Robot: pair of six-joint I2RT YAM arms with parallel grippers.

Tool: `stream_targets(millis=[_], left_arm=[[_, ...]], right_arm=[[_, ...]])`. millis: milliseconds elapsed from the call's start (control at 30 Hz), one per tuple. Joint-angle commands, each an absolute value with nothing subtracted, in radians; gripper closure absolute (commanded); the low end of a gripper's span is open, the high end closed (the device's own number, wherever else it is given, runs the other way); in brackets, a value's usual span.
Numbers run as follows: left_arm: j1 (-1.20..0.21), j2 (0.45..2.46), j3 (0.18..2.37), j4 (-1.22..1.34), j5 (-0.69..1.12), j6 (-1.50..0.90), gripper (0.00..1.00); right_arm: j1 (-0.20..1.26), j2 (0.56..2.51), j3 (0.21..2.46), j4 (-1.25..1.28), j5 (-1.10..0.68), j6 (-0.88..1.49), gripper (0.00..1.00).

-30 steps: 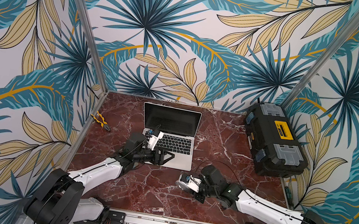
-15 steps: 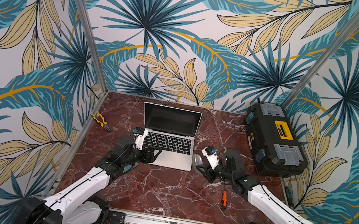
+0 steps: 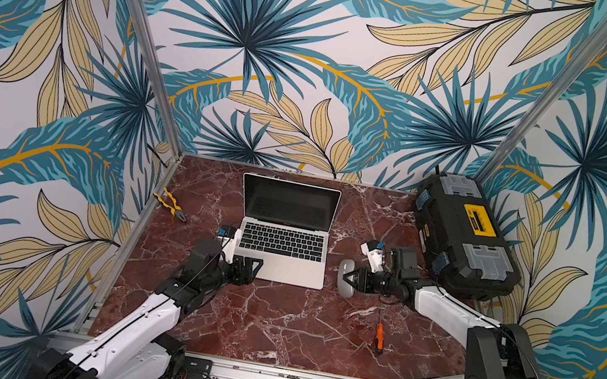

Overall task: Remove the wireless mouse receiver from the laptop
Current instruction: Place the mouse at the center of the board.

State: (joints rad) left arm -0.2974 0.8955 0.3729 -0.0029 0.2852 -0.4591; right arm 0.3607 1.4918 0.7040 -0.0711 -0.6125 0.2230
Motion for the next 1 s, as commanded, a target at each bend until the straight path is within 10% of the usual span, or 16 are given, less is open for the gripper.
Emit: stream_targets(millis=[0,967], left_arm=[[-0.288,0.852,0.354,-0.022,0.258,-0.438,0.23],[-0.287,0.812,0.355,-0.034,0.260,-0.434,0.22]], right_arm=[[0.335,1.538,0.739,-0.094,-0.666,0.255,0.71],[0.233,1.514,0.785,-0.219,-0.471,0.233,0.53]])
